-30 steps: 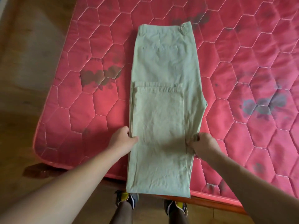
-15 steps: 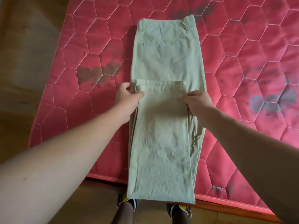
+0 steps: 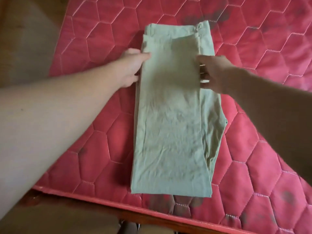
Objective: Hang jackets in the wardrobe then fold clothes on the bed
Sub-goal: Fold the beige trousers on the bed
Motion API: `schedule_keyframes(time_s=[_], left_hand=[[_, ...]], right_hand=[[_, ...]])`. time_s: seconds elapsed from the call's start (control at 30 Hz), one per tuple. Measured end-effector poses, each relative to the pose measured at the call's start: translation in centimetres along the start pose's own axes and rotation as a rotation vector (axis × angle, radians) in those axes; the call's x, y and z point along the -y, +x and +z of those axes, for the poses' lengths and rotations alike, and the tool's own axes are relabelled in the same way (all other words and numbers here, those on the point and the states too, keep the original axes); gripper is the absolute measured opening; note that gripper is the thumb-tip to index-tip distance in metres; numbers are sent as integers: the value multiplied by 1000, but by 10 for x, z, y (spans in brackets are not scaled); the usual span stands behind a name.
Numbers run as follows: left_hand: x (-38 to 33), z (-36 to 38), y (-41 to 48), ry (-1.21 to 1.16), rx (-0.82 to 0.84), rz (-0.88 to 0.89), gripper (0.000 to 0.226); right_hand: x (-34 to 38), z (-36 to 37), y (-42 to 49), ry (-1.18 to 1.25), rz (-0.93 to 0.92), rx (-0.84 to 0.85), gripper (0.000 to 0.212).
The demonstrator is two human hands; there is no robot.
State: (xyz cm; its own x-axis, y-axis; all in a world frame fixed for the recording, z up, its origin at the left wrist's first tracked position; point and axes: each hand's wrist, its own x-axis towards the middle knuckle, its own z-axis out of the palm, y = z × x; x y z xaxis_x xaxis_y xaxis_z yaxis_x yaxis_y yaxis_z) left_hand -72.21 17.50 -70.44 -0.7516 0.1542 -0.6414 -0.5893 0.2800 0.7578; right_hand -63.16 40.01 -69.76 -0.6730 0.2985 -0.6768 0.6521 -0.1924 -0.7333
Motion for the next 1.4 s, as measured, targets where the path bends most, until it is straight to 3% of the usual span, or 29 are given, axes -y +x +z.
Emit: schedule_keyframes(time_s=[0.1, 0.23, 0.37, 0.43, 0.53, 0.6, 0.67, 0.73, 0.8, 0.87, 1.0, 1.17, 1.4], left_hand=[[26, -2, -25, 1, 63, -156, 61], [80, -18, -102, 42, 255, -424, 20], [147, -45, -166, 60, 355, -617, 64], [169, -50, -189, 133, 384, -626, 53], [188, -47, -213, 272, 335, -500, 41], [196, -40, -221, 429, 231, -325, 34], [200, -29, -229, 670, 15, -35, 44], [205, -16, -236, 827, -118, 251, 71], [217, -7, -233, 1055, -102, 499, 80], [234, -2, -225, 1297, -37, 655, 73], [258, -1, -210, 1439, 15, 684, 72], [249, -4, -211, 1377, 8, 724, 69], [145, -4, -89, 1148, -113, 781, 65]], right_hand=[[-46, -13, -20, 26, 240, 68, 21], [-106, -36, -79, 75, 483, 235, 31], [-169, -39, -147, -103, 556, 357, 21], [-195, -36, -172, -158, 546, 387, 30], [-214, -28, -195, -204, 441, 260, 37], [-217, -16, -208, -375, 296, 129, 42], [-216, -3, -225, -582, 56, -55, 63], [-220, 5, -233, -830, -232, -190, 83], [-231, 9, -225, -1092, -459, -200, 80], [-245, 11, -211, -1258, -590, -95, 72], [-270, 8, -193, -1419, -653, -6, 75], [-260, 10, -198, -1393, -637, -34, 73], [-142, 7, -90, -1143, -589, -166, 68]])
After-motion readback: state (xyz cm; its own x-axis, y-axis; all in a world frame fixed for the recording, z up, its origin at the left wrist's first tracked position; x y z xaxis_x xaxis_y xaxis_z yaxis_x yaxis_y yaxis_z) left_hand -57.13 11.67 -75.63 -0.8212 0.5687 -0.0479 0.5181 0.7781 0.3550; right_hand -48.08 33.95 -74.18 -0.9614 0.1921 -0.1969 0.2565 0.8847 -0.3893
